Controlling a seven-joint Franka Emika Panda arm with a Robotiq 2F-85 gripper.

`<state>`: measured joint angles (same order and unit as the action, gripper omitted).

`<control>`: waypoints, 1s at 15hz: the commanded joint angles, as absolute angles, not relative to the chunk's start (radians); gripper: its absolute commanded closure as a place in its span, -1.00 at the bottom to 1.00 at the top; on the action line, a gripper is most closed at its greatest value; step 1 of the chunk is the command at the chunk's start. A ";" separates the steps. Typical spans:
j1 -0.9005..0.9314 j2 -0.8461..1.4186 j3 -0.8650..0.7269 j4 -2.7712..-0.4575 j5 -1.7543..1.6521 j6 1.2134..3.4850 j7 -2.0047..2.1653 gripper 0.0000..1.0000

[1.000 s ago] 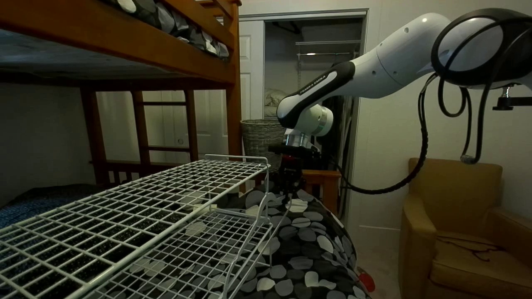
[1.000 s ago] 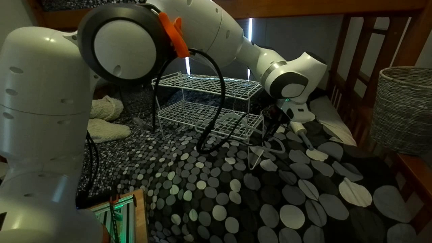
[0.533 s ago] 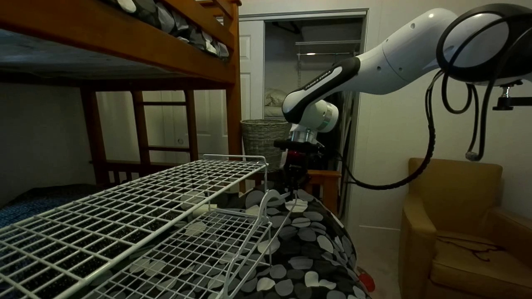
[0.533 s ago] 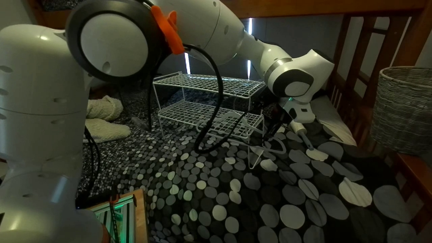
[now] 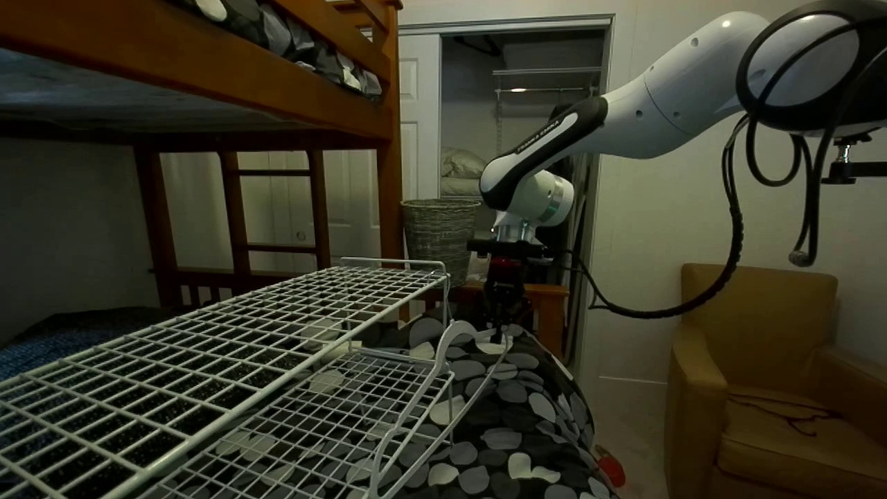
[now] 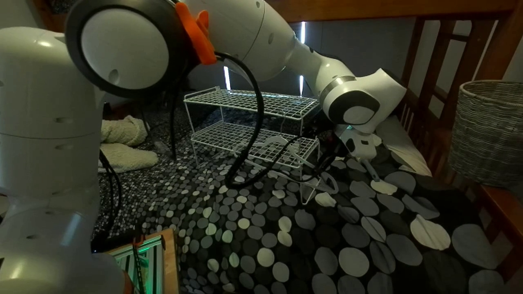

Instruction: Pick up the white coat hanger and put it on the bed

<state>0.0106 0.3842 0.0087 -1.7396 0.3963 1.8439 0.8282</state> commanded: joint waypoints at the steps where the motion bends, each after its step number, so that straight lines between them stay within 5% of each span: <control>1: -0.011 0.337 -0.002 -1.806 0.477 1.827 0.812 0.98; 15: -0.007 0.300 -0.030 -1.893 0.480 1.805 0.867 0.98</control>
